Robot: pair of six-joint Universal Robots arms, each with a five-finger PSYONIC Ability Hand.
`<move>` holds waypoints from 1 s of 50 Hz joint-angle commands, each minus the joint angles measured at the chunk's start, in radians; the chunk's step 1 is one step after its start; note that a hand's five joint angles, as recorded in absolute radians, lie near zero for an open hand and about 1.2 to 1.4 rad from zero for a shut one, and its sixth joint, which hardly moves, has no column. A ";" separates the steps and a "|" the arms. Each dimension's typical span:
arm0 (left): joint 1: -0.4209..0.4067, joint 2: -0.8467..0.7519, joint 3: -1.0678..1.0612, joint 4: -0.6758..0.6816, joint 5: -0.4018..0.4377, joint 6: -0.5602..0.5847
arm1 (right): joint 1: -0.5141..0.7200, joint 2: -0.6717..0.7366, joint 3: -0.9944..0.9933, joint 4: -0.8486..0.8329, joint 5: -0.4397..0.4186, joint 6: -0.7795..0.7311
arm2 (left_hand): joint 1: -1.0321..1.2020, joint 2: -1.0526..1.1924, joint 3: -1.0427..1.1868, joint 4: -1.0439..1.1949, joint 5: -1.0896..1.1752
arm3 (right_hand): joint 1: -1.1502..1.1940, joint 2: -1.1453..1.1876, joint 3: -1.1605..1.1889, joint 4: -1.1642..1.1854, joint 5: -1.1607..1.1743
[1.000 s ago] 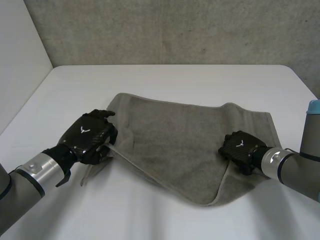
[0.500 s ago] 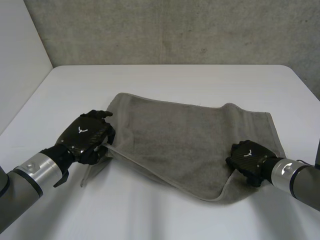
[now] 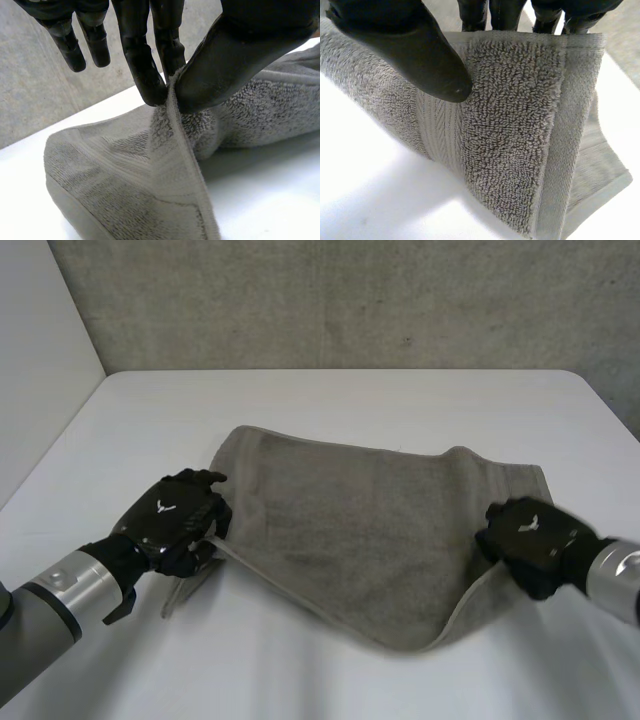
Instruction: Fold the towel.
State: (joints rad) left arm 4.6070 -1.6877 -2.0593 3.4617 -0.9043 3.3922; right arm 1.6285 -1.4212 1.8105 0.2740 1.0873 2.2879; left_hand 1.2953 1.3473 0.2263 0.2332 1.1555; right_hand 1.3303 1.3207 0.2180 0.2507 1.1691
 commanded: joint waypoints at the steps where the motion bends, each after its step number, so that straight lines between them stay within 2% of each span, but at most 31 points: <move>1: 0.004 0.022 0.031 -0.092 -0.001 0.001 | -0.048 -0.107 -0.097 0.042 -0.036 0.200 | 0.101 0.049 -0.052 -0.059 0.066 | 0.066 0.076 -0.043 -0.076 0.053; 8: 0.016 0.043 0.073 -0.108 -0.007 0.004 | -0.081 -0.183 -0.105 0.016 -0.027 0.232 | 0.101 0.049 -0.052 -0.059 0.066 | 0.066 0.076 -0.043 -0.076 0.053; 12: 0.006 0.043 0.076 -0.104 -0.010 0.004 | -0.151 -0.255 -0.076 -0.090 -0.029 0.324 | 0.101 0.049 -0.052 -0.059 0.066 | 0.066 0.076 -0.043 -0.076 0.053; 17: -0.005 0.016 0.076 -0.088 -0.005 0.004 | -0.245 -0.257 -0.040 -0.170 -0.053 0.412 | 0.101 0.049 -0.052 -0.059 0.066 | 0.066 0.076 -0.043 -0.076 0.053; 20: -0.022 -0.056 0.094 -0.078 -0.015 0.006 | -0.271 -0.236 -0.022 -0.180 -0.075 0.420 | 0.101 0.049 -0.052 -0.059 0.066 | 0.066 0.076 -0.043 -0.076 0.053; 22: -0.059 -0.146 0.135 -0.059 -0.059 0.006 | -0.276 -0.216 -0.016 -0.185 -0.085 0.417 | 0.101 0.049 -0.052 -0.059 0.066 | 0.066 0.076 -0.043 -0.076 0.053; 27: -0.111 -0.222 0.172 -0.058 -0.142 0.022 | -0.277 -0.156 -0.002 -0.191 -0.092 0.413 | 0.101 0.049 -0.052 -0.059 0.066 | 0.066 0.076 -0.043 -0.076 0.053; 28: -0.134 -0.257 0.183 -0.056 -0.200 0.053 | -0.279 -0.145 0.007 -0.197 -0.093 0.413 | 0.101 0.049 -0.052 -0.059 0.066 | 0.066 0.076 -0.043 -0.076 0.053; 29: -0.134 -0.257 0.183 -0.056 -0.200 0.053 | -0.279 -0.145 0.007 -0.197 -0.093 0.413 | 0.101 0.049 -0.052 -0.059 0.066 | 0.066 0.076 -0.043 -0.076 0.053; 31: -0.151 -0.299 0.185 -0.053 -0.281 0.108 | -0.283 -0.134 0.016 -0.214 -0.095 0.413 | 0.101 0.049 -0.052 -0.059 0.066 | 0.066 0.076 -0.043 -0.076 0.053; 32: -0.151 -0.299 0.185 -0.053 -0.281 0.108 | -0.283 -0.134 0.017 -0.214 -0.095 0.413 | 0.101 0.049 -0.052 -0.059 0.066 | 0.066 0.076 -0.043 -0.076 0.053; 34: -0.171 -0.316 0.183 -0.046 -0.339 0.128 | -0.286 -0.134 0.021 -0.217 -0.096 0.415 | 0.011 -0.041 -0.052 -0.059 -0.024 | 0.066 0.076 -0.043 -0.076 0.053; 40: -0.223 -0.326 0.183 -0.042 -0.373 0.128 | -0.286 -0.136 0.036 -0.220 -0.098 0.413 | -0.130 -0.182 -0.052 -0.059 -0.165 | 0.066 0.076 -0.043 -0.076 0.053; 46: -0.238 -0.323 0.180 -0.042 -0.380 0.127 | -0.288 -0.134 0.046 -0.220 -0.110 0.413 | -0.180 -0.232 -0.052 -0.059 -0.215 | 0.066 0.076 -0.043 -0.076 0.053; 50: -0.267 -0.317 0.174 -0.042 -0.436 0.128 | -0.312 -0.134 0.047 -0.219 -0.118 0.415 | -0.239 -0.291 -0.052 -0.059 -0.274 | 0.066 0.076 -0.043 -0.076 0.053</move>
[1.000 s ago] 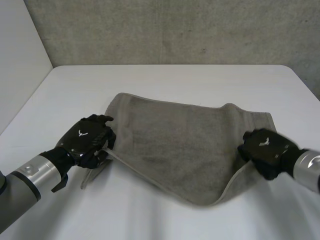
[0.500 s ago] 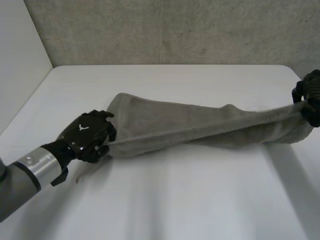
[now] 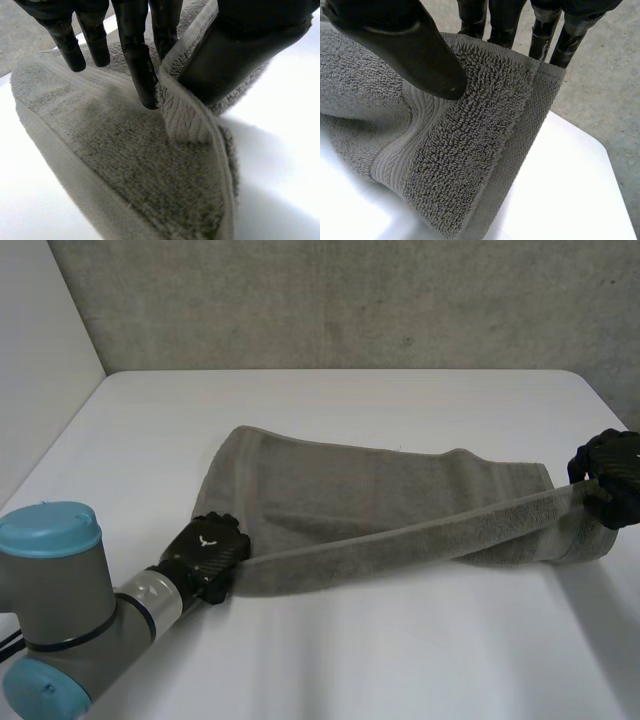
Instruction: Fold the towel.
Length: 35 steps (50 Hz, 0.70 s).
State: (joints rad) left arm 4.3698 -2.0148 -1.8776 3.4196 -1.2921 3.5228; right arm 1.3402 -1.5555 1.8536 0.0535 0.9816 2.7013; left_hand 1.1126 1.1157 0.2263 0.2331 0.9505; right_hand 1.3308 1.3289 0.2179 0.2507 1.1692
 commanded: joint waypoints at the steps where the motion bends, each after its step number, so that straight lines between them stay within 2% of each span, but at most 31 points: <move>1: -0.036 0.011 -0.009 0.000 -0.076 -0.001 | -0.024 0.000 0.004 0.002 -0.012 0.002 | -0.080 -0.083 -0.052 -0.059 -0.092 | 0.065 0.067 -0.043 -0.076 0.053; 6: -0.039 0.031 -0.015 0.000 -0.147 0.005 | -0.058 -0.014 0.001 0.005 -0.015 0.002 | -0.121 -0.124 -0.052 -0.059 -0.133 | 0.065 0.067 -0.043 -0.076 0.053; 13: -0.033 0.065 -0.035 0.004 -0.158 0.010 | -0.062 -0.040 -0.001 0.014 -0.020 0.005 | -0.145 -0.148 -0.052 -0.059 -0.157 | 0.065 0.067 -0.043 -0.076 0.053; 14: -0.026 0.080 -0.043 0.006 -0.156 0.012 | -0.065 -0.049 -0.001 0.016 -0.024 0.006 | -0.089 -0.092 -0.052 -0.059 -0.102 | 0.065 0.067 -0.043 -0.076 0.053; 15: -0.020 0.099 -0.049 0.006 -0.156 0.012 | -0.065 -0.057 -0.001 0.017 -0.029 0.009 | 0.068 0.065 -0.052 -0.059 0.056 | 0.065 0.067 -0.043 -0.076 0.053; 16: -0.019 0.099 -0.049 0.006 -0.156 0.012 | -0.065 -0.057 -0.001 0.017 -0.029 0.009 | 0.070 0.067 -0.052 -0.059 0.057 | 0.065 0.067 -0.043 -0.076 0.053; 17: -0.010 0.125 -0.055 0.006 -0.156 0.012 | -0.065 -0.063 -0.001 0.023 -0.034 0.011 | 0.282 0.278 -0.052 -0.059 0.269 | 0.065 0.067 -0.043 -0.076 0.053; 19: 0.007 0.157 -0.061 0.006 -0.154 0.012 | -0.065 -0.070 -0.002 0.031 -0.035 0.012 | 0.284 0.281 -0.052 -0.059 0.271 | 0.065 0.067 -0.043 -0.076 0.053; 24: 0.053 0.289 -0.072 -0.003 -0.141 0.007 | -0.061 -0.117 -0.011 0.069 -0.051 0.012 | 0.284 0.281 -0.052 -0.059 0.271 | 0.065 0.067 -0.043 -0.076 0.053; 26: 0.071 0.388 -0.066 -0.009 -0.109 0.007 | -0.058 -0.150 -0.026 0.103 -0.070 0.014 | 0.284 0.281 -0.052 -0.059 0.271 | 0.065 0.067 -0.043 -0.076 0.053; 29: 0.085 0.439 -0.061 -0.017 -0.085 0.005 | -0.056 -0.170 -0.042 0.120 -0.080 0.015 | 0.284 0.281 -0.052 -0.059 0.271 | 0.065 0.067 -0.043 -0.076 0.053; 31: 0.128 0.540 -0.046 -0.052 -0.047 0.004 | -0.053 -0.205 -0.077 0.155 -0.092 0.015 | 0.284 0.281 -0.052 -0.059 0.271 | 0.065 0.067 -0.043 -0.076 0.053; 35: 0.171 0.625 -0.020 -0.098 -0.012 -0.001 | -0.052 -0.229 -0.122 0.189 -0.097 0.015 | 0.284 0.281 -0.052 -0.059 0.271 | 0.065 0.067 -0.043 -0.076 0.053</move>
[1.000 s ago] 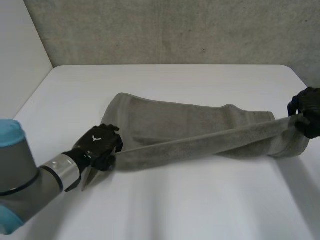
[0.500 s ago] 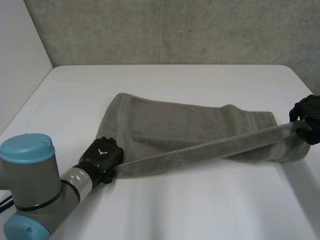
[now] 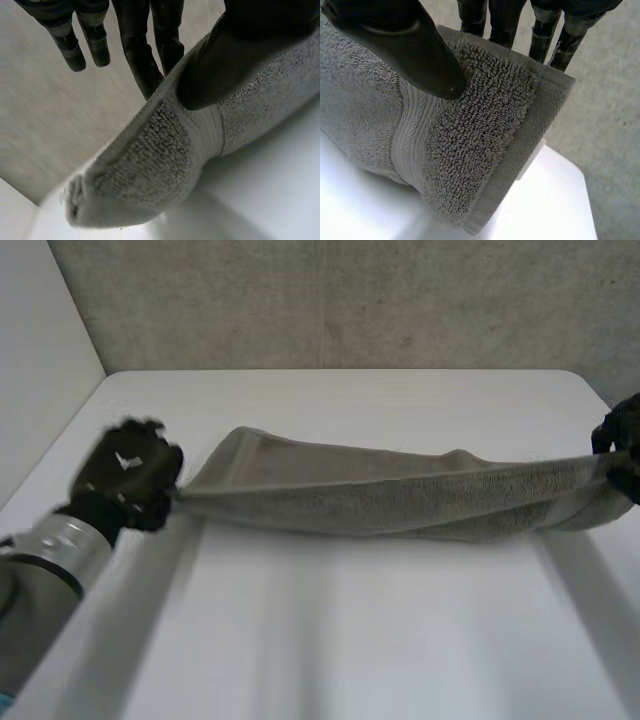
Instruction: Fold the towel.
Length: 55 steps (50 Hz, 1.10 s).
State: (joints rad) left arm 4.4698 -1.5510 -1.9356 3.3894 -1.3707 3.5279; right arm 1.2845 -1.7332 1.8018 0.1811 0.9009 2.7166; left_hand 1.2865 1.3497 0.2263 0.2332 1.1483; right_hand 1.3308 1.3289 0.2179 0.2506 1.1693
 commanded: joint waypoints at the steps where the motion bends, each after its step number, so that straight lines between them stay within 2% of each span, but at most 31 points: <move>1: 0.086 0.192 0.049 -0.088 0.090 -0.007 | 0.006 -0.057 -0.091 0.075 -0.016 0.000 | 0.110 0.047 -0.052 -0.059 0.073 | 0.065 0.067 -0.043 -0.076 0.052; 9: 0.187 0.229 0.069 -0.148 0.206 -0.037 | 0.009 -0.078 -0.197 0.139 -0.016 -0.003 | 0.110 0.047 -0.052 -0.059 0.073 | 0.065 0.067 -0.043 -0.076 0.052; 17: 0.229 0.178 0.098 -0.142 0.242 -0.038 | 0.021 -0.043 -0.197 0.130 -0.005 -0.011 | 0.110 0.047 -0.052 -0.059 0.073 | 0.065 0.067 -0.043 -0.076 0.052; 22: 0.210 0.039 0.135 -0.137 0.243 -0.032 | 0.050 0.081 -0.197 0.130 -0.001 -0.047 | 0.110 0.047 -0.052 -0.059 0.073 | 0.065 0.067 -0.043 -0.076 0.052; 24: 0.197 -0.076 0.193 -0.139 0.242 -0.032 | 0.100 0.167 -0.214 0.130 0.036 -0.098 | 0.110 0.047 -0.052 -0.059 0.073 | 0.065 0.067 -0.043 -0.076 0.052; 25: 0.197 -0.077 0.193 -0.139 0.242 -0.032 | 0.101 0.167 -0.214 0.130 0.036 -0.098 | 0.110 0.047 -0.052 -0.059 0.073 | 0.065 0.067 -0.043 -0.076 0.052; 27: 0.165 -0.205 0.275 -0.140 0.231 -0.027 | 0.134 0.256 -0.248 0.130 0.100 -0.136 | 0.110 0.047 -0.052 -0.059 0.073 | 0.065 0.067 -0.043 -0.076 0.052; 28: 0.164 -0.205 0.276 -0.140 0.231 -0.027 | 0.134 0.256 -0.248 0.130 0.101 -0.136 | 0.110 0.047 -0.052 -0.059 0.073 | 0.065 0.067 -0.043 -0.076 0.052; 30: 0.117 -0.320 0.361 -0.142 0.226 -0.027 | 0.174 0.348 -0.289 0.130 0.145 -0.156 | 0.110 0.047 -0.052 -0.059 0.073 | 0.065 0.067 -0.043 -0.076 0.052; 33: 0.095 -0.379 0.414 -0.147 0.222 -0.027 | 0.196 0.397 -0.318 0.129 0.164 -0.158 | 0.110 0.047 -0.052 -0.059 0.073 | 0.065 0.067 -0.043 -0.076 0.052; 38: 0.072 -0.549 0.565 -0.147 0.213 -0.027 | 0.228 0.558 -0.418 0.098 0.187 -0.146 | 0.110 0.047 -0.052 -0.059 0.073 | 0.065 0.067 -0.043 -0.076 0.052; 44: 0.059 -0.632 0.647 -0.142 0.211 -0.027 | 0.257 0.652 -0.475 0.031 0.236 -0.143 | 0.110 0.047 -0.052 -0.059 0.073 | 0.065 0.067 -0.043 -0.076 0.052; 49: 0.051 -0.718 0.731 -0.134 0.196 -0.024 | 0.295 0.728 -0.535 -0.070 0.309 -0.141 | 0.110 0.047 -0.052 -0.059 0.073 | 0.065 0.067 -0.043 -0.076 0.052; 55: 0.046 -0.774 0.774 -0.130 0.194 0.008 | 0.305 0.784 -0.559 -0.124 0.323 -0.139 | 0.110 0.047 -0.052 -0.059 0.073 | 0.065 0.067 -0.043 -0.076 0.052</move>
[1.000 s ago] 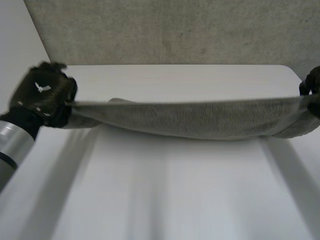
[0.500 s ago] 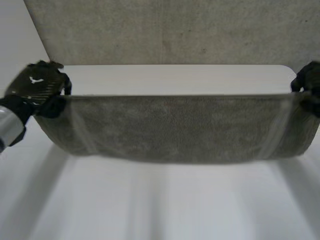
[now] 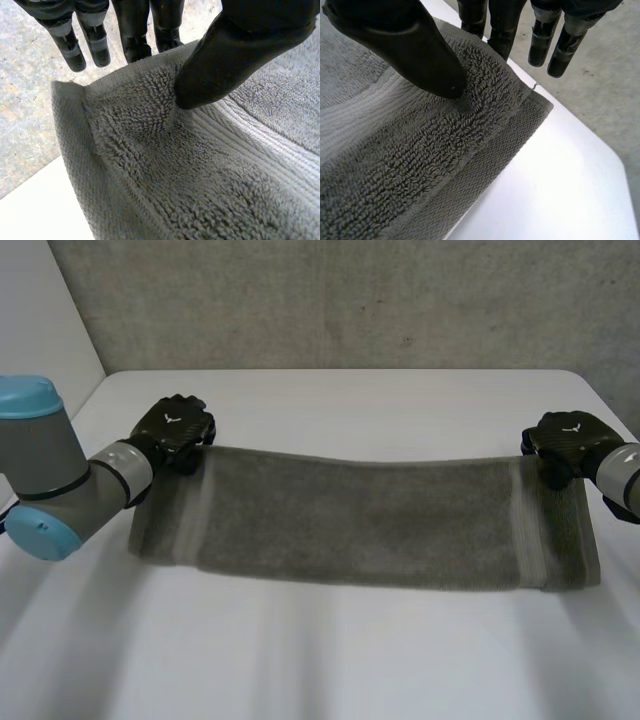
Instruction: Fold the towel.
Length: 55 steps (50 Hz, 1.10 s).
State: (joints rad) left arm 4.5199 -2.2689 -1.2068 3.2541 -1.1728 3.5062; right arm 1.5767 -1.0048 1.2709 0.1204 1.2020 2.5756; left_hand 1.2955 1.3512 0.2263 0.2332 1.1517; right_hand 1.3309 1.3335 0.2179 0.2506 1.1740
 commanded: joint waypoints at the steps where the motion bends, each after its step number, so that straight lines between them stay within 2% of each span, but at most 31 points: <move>1: -0.004 -0.057 0.046 0.006 -0.004 0.030 | 0.012 0.055 -0.028 -0.064 0.022 0.001 | 0.101 0.045 -0.052 -0.059 0.070 | 0.065 0.063 -0.043 -0.076 0.048; 10: -0.004 -0.086 0.038 0.116 -0.024 0.056 | 0.045 0.094 -0.035 -0.124 0.059 0.000 | 0.075 0.019 -0.052 -0.059 0.044 | 0.065 0.063 -0.043 -0.076 0.048; 12: -0.005 -0.083 0.032 0.122 -0.042 0.057 | 0.055 0.091 -0.025 -0.128 0.071 0.003 | -1.003 -1.059 -0.052 -0.059 -1.034 | -1.156 -1.159 -0.043 -0.076 -1.174; 14: -0.004 -0.078 0.030 0.121 -0.053 0.056 | 0.058 0.083 -0.022 -0.128 0.073 0.011 | -1.096 -1.152 -0.052 -0.059 -1.127 | -1.156 -1.159 -0.043 -0.076 -1.174; 19: -0.007 -0.040 -0.002 0.121 -0.087 0.056 | 0.058 0.018 0.010 -0.128 0.065 0.078 | -1.100 -1.155 -0.052 -0.059 -1.130 | -1.156 -1.159 -0.043 -0.076 -1.174; 24: 0.011 0.112 -0.126 0.118 -0.093 0.048 | 0.049 -0.168 0.143 -0.176 0.062 0.158 | -1.094 -1.149 -0.052 -0.059 -1.125 | -1.156 -1.159 -0.043 -0.076 -1.174; 27: 0.018 0.160 -0.171 0.119 -0.091 0.043 | 0.046 -0.210 0.189 -0.183 0.060 0.161 | -1.091 -1.147 -0.052 -0.059 -1.122 | -1.156 -1.159 -0.043 -0.076 -1.174; 32: 0.027 0.337 -0.383 0.140 -0.082 0.033 | 0.037 -0.336 0.388 -0.202 0.035 0.153 | -1.082 -1.138 -0.052 -0.059 -1.113 | -1.156 -1.159 -0.043 -0.076 -1.174; 38: 0.018 0.408 -0.517 0.207 -0.083 0.011 | 0.012 -0.353 0.504 -0.200 -0.001 0.146 | -1.067 -1.123 -0.052 -0.059 -1.098 | -1.156 -1.159 -0.043 -0.076 -1.174; 42: 0.015 0.414 -0.577 0.243 -0.083 -0.042 | -0.032 -0.345 0.553 -0.200 -0.044 0.130 | -1.061 -1.117 -0.052 -0.059 -1.092 | -1.153 -1.155 -0.043 -0.076 -1.170; 46: 0.015 0.402 -0.585 0.248 -0.085 -0.092 | -0.054 -0.322 0.558 -0.202 -0.064 0.120 | -1.061 -1.117 -0.052 -0.059 -1.092 | -1.052 -1.055 -0.043 -0.076 -1.070; 51: 0.027 0.379 -0.589 0.277 -0.085 -0.170 | -0.089 -0.226 0.562 -0.222 -0.062 0.077 | -1.061 -1.117 -0.052 -0.059 -1.092 | -0.862 -0.864 -0.043 -0.076 -0.879; 55: 0.031 0.384 -0.603 0.300 -0.085 -0.176 | -0.100 -0.210 0.570 -0.228 -0.059 0.044 | -1.061 -1.117 -0.052 -0.059 -1.092 | -0.803 -0.805 -0.043 -0.076 -0.820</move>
State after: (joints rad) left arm 4.5420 -1.8788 -1.8015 3.5220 -1.2580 3.3619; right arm 1.4978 -1.2626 1.8364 -0.0942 1.1360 2.6657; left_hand 0.2727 0.2633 0.2263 0.2332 0.0612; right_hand 0.4586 0.4623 0.2180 0.2507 0.3019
